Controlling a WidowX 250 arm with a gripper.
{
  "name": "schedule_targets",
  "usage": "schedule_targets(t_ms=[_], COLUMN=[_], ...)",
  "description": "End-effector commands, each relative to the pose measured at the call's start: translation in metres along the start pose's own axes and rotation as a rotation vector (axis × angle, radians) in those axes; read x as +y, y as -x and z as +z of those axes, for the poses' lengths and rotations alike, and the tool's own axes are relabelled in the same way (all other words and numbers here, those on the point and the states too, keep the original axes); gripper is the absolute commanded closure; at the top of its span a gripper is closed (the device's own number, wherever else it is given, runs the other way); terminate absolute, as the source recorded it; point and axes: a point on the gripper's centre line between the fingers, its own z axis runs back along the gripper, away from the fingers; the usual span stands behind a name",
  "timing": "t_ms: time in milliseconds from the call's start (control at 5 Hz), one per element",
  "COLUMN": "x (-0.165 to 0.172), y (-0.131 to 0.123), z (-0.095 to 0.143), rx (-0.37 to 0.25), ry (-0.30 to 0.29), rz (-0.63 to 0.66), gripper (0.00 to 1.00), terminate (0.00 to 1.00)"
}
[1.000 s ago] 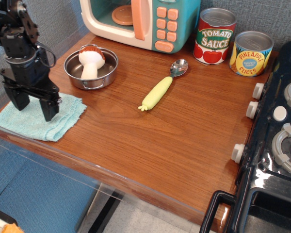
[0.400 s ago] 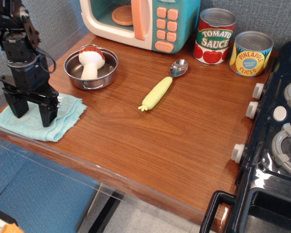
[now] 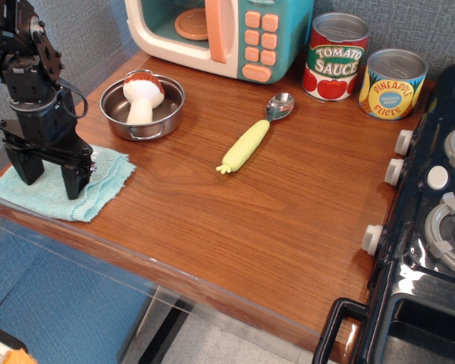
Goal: Pick up the napkin and move it to the right near the stove.
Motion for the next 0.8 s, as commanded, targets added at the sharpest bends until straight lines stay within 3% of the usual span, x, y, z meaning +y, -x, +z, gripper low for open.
schedule_targets(t_ms=[0,600], x=[-0.072,-0.189], y=[0.009,0.024], z=[-0.005,0.016], rx=[0.014,-0.035], ry=[0.078,0.134], rz=[-0.132,-0.331], gripper=[0.00,0.00], terminate=[0.00,0.00])
